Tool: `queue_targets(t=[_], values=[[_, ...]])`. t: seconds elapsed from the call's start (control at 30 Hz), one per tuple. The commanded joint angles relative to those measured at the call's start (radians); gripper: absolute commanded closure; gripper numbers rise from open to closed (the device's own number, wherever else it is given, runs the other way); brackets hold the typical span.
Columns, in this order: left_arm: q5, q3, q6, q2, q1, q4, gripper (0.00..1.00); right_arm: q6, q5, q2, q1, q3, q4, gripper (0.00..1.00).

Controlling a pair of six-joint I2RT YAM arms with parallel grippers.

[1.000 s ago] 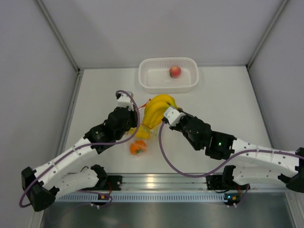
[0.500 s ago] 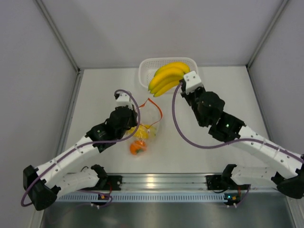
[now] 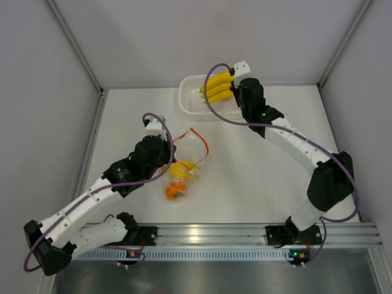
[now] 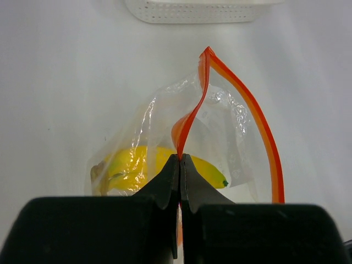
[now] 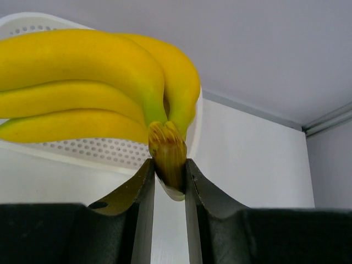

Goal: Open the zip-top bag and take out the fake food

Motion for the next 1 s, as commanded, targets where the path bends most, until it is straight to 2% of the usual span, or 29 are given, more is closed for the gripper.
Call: queue_targets(t=[0.0,0.33,0.43,0.57,0.67,0.8,0.87,0.9,0.97], values=[[0.051,0.049,-0.014,-0.019,0.003,-0.015,1.00,-0.007,-0.080,0.086,-0.018,0.104,0.162,1.00],[0.106,0.074,-0.016,-0.006,0.003,-0.014,1.00,-0.033,-0.128,0.442,-0.042,0.366,0.204,1.00],[0.117,0.080,-0.012,-0.011,0.003,-0.015,1.00,-0.033,-0.155,0.508,-0.050,0.413,0.231,0.93],[0.125,0.083,-0.009,-0.028,0.003,-0.014,1.00,-0.055,-0.189,0.588,-0.054,0.482,0.242,0.89],[0.125,0.084,0.003,-0.039,0.003,-0.017,1.00,-0.068,-0.194,0.632,-0.056,0.527,0.242,0.76],[0.125,0.084,0.011,-0.043,0.003,-0.015,1.00,-0.081,-0.189,0.631,-0.056,0.535,0.247,0.52],[0.126,0.086,0.012,-0.040,0.003,-0.015,1.00,-0.084,-0.188,0.611,-0.056,0.533,0.233,0.43],[0.132,0.090,0.014,-0.039,0.003,-0.015,1.00,-0.091,-0.189,0.602,-0.056,0.527,0.232,0.26],[0.135,0.092,0.015,-0.034,0.003,-0.015,1.00,-0.088,-0.185,0.548,-0.057,0.484,0.236,0.18]])
